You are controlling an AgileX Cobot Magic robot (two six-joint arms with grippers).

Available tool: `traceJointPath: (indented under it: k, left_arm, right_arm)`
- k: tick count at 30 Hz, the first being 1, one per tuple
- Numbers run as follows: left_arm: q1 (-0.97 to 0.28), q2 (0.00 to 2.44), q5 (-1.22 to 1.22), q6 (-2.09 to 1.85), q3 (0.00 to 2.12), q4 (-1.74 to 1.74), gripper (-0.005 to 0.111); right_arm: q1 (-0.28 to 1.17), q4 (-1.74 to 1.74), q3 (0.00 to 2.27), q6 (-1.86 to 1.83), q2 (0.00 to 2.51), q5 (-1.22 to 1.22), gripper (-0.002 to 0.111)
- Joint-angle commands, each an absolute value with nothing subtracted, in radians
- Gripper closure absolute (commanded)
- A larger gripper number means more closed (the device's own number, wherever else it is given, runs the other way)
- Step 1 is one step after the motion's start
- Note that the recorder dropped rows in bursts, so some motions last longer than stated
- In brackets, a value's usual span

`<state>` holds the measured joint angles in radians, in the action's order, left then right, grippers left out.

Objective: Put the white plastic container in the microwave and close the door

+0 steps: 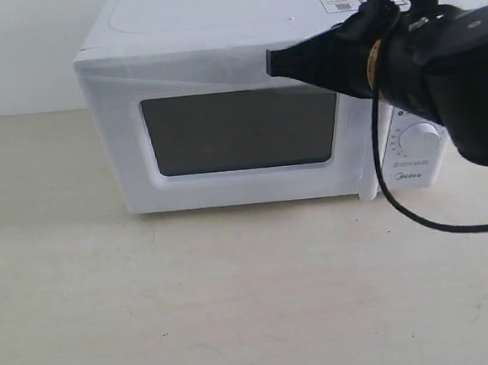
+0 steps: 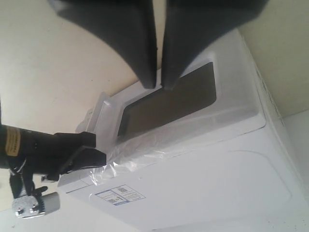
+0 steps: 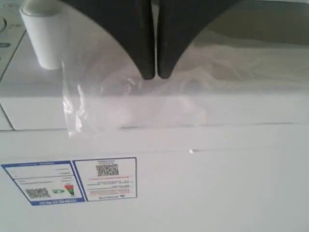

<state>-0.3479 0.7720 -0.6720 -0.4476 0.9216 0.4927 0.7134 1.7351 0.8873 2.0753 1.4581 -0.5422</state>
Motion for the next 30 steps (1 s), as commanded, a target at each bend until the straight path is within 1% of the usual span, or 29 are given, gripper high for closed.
traceJointPath:
  k: [1, 7, 12, 22, 30]
  left_arm:
    - [-0.347, 0.769, -0.658, -0.436, 0.918, 0.49, 0.102]
    - [-0.347, 0.756, -0.658, -0.41, 0.918, 0.49, 0.102]
    - [-0.347, 0.67, -0.659, -0.378, 0.918, 0.474, 0.102]
    - [-0.347, 0.389, -0.713, -0.287, 0.909, 0.422, 0.102]
    - [-0.347, 0.197, -0.703, -0.262, 0.797, 0.422, 0.102]
  right_arm:
    - [0.745, 1.674, 0.836, 1.996, 1.377, -0.52, 0.108]
    - [0.831, 1.655, 0.749, 1.975, 1.209, -0.523, 0.108]
    - [0.87, 1.607, 0.671, 1.909, 1.037, -0.523, 0.108]
    - [0.871, 1.287, 0.561, 1.519, 0.68, -0.512, 0.108]
    - [0.871, 1.098, 0.535, 1.347, 0.465, -0.562, 0.108]
